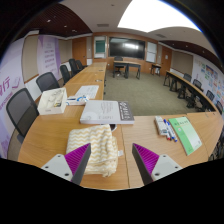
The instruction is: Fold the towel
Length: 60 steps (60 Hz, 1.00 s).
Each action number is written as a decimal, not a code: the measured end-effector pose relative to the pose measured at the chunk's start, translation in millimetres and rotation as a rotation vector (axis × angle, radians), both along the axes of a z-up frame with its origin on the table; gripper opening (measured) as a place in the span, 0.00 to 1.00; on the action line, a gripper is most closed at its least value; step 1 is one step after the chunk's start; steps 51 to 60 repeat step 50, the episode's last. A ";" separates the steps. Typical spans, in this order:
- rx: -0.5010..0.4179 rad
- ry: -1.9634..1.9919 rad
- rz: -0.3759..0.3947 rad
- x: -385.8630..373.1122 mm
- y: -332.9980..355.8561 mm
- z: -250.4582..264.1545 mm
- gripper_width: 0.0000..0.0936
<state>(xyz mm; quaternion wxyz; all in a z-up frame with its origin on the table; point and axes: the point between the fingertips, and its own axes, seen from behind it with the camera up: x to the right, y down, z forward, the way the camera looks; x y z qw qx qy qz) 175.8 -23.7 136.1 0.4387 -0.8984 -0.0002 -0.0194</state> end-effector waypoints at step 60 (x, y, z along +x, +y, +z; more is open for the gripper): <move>0.117 -0.059 0.008 -109.0 -277.3 140.4 0.91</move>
